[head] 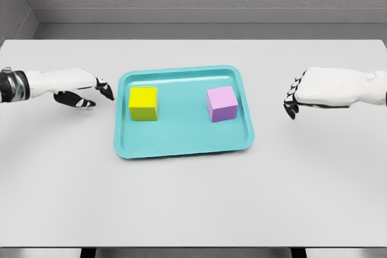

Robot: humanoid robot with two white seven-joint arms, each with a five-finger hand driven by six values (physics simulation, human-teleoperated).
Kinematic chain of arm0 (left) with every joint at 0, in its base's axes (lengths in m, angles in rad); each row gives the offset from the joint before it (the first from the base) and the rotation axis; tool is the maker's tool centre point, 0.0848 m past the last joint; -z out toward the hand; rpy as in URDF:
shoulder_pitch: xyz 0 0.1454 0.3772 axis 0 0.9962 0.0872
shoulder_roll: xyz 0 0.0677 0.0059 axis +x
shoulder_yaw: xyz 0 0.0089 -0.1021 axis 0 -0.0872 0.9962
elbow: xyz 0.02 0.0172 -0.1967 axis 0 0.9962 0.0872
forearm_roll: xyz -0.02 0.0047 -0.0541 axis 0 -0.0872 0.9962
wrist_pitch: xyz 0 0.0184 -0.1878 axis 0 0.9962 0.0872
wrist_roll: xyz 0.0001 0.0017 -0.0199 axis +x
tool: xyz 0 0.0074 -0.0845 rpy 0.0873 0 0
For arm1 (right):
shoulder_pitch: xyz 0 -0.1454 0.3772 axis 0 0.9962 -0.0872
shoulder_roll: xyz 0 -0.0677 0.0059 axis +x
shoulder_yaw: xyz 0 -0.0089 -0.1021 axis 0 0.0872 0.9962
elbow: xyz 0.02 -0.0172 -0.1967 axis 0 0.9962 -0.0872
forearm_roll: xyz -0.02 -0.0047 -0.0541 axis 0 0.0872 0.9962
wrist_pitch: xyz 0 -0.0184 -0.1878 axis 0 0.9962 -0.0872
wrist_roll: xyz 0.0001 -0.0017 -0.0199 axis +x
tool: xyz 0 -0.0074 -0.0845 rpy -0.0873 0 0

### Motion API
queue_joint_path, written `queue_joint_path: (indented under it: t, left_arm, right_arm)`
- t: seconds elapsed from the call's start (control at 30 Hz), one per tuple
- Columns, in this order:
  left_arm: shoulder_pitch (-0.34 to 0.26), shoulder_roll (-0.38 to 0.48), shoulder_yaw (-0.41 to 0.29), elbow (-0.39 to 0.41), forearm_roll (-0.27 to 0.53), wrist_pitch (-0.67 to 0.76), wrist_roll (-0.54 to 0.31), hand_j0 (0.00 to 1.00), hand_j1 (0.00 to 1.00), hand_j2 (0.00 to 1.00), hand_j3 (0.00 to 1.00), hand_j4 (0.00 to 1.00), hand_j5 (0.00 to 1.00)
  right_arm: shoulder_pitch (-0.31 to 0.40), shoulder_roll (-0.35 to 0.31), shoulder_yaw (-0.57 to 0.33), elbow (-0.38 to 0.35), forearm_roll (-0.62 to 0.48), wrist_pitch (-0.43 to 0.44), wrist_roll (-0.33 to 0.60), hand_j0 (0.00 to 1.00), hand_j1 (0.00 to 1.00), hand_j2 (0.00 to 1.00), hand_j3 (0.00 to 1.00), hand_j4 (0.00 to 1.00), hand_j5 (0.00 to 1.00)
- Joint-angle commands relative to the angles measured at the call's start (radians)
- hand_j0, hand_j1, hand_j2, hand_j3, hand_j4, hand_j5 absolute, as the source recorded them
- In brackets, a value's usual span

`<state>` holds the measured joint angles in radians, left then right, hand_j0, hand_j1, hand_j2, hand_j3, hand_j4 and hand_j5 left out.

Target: Push two cubes

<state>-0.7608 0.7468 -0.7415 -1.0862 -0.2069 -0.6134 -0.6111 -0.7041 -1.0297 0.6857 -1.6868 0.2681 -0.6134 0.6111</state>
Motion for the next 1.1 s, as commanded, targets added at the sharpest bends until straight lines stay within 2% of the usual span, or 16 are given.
queue_joint_path:
  t: [0.0,0.07,0.13,0.23,0.3,0.37,0.53,0.63,0.73,0.87,1.07]
  left_arm:
    - [-0.002,-0.003,-0.015,-0.003,0.006,0.003,0.000,0.42,0.42,0.42,0.42,0.42,0.42]
    - [-0.005,-0.004,-0.018,-0.003,0.004,0.003,0.000,0.42,0.42,0.42,0.42,0.42,0.42]
    - [-0.038,-0.004,-0.015,-0.004,0.004,0.003,0.000,0.42,0.42,0.42,0.42,0.42,0.42]
    - [-0.063,-0.060,-0.015,-0.069,-0.003,0.003,0.000,0.42,0.42,0.42,0.42,0.42,0.42]
    - [-0.064,-0.055,-0.012,-0.064,-0.003,0.003,0.000,0.42,0.42,0.42,0.42,0.42,0.42]
    - [-0.095,-0.050,-0.009,-0.066,-0.026,0.003,0.000,0.44,0.44,0.44,0.44,0.44,0.44]
    - [-0.115,-0.050,-0.013,-0.067,-0.057,0.003,0.000,0.45,0.45,0.45,0.45,0.45,0.45]
    - [-0.124,-0.050,-0.013,-0.067,-0.127,0.003,0.000,0.45,0.45,0.45,0.45,0.45,0.45]
    - [-0.137,-0.064,-0.058,-0.017,-0.161,0.003,0.000,0.44,0.44,0.44,0.44,0.44,0.44]
    - [-0.135,-0.069,-0.058,-0.015,-0.161,0.003,0.000,0.35,0.35,0.35,0.35,0.35,0.35]
    - [-0.133,-0.067,-0.061,-0.015,-0.163,0.003,0.000,0.30,0.30,0.30,0.30,0.30,0.30]
  right_arm:
    - [-0.002,0.039,0.014,0.013,0.002,0.003,0.000,0.02,0.02,0.02,0.02,0.02,0.02]
    - [-0.002,0.063,0.015,0.016,0.014,0.003,0.000,0.00,0.00,0.00,0.00,0.00,0.00]
    - [-0.015,0.085,0.041,0.016,0.051,0.003,0.000,0.00,0.00,0.00,0.00,0.00,0.00]
    - [-0.034,0.115,0.077,0.016,0.069,0.003,0.000,0.00,0.00,0.00,0.00,0.00,0.00]
    - [-0.048,0.131,0.107,0.019,0.092,0.003,0.000,0.00,0.00,0.00,0.00,0.00,0.00]
    - [-0.052,0.145,0.107,0.047,0.112,0.003,0.000,0.00,0.00,0.00,0.00,0.00,0.00]
    - [-0.083,0.181,0.138,0.094,0.115,0.003,0.000,0.00,0.00,0.00,0.00,0.00,0.00]
    - [-0.100,0.207,0.140,0.119,0.117,0.003,0.000,0.00,0.00,0.00,0.00,0.00,0.00]
    - [-0.112,0.232,0.161,0.174,0.134,0.003,0.000,0.00,0.00,0.00,0.00,0.00,0.00]
    - [-0.126,0.263,0.176,0.222,0.149,0.003,0.000,0.00,0.00,0.00,0.00,0.00,0.00]
    - [-0.144,0.295,0.213,0.265,0.163,0.003,0.000,0.00,0.00,0.00,0.00,0.00,0.00]
